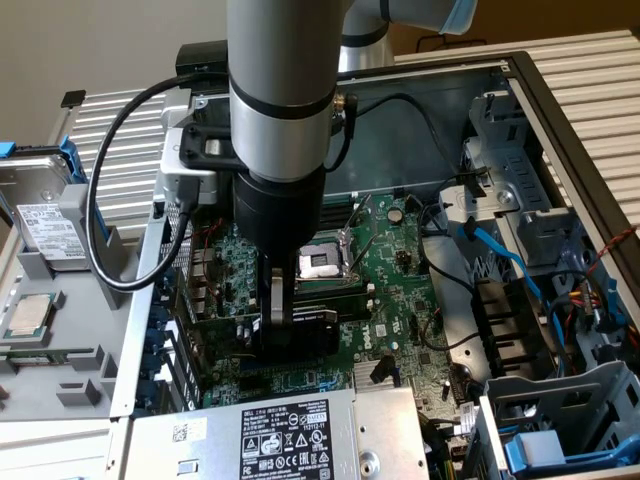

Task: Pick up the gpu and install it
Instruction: 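Insert the gpu into the slot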

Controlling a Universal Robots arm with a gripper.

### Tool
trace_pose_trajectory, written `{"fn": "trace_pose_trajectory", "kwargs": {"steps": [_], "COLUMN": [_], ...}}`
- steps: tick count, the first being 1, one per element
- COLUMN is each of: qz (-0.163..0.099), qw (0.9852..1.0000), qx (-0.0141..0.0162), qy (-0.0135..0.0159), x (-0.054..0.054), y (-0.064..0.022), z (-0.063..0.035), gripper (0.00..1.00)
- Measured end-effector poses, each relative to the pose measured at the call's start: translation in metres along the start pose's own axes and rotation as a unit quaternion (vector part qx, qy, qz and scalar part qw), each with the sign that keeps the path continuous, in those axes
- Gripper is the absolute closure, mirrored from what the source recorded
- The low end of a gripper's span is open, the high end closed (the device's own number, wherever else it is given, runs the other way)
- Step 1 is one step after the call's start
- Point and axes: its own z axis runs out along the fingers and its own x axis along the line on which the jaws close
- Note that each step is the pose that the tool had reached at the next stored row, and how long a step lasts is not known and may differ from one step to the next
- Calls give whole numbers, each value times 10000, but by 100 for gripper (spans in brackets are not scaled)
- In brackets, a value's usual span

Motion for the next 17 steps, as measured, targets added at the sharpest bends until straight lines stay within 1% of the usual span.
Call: {"fn": "trace_pose_trajectory", "kwargs": {"steps": [2, 3, 10, 11, 12, 17], "qz": [1, 1, 1, 1, 1, 0], "qw": [10000, 10000, 10000, 10000, 10000, 10000], "qx": [-1, -2, 0, 0, 0, 1], "qy": [2, 3, 1, 1, 1, 0], "x": [0, 0, -4, -5, -5, -5], "y": [1, 5, 55, 61, 62, 62], "z": [-4, -25, -333, -365, -378, -378], "gripper": [59, 59, 59, 59, 59, 59]}}
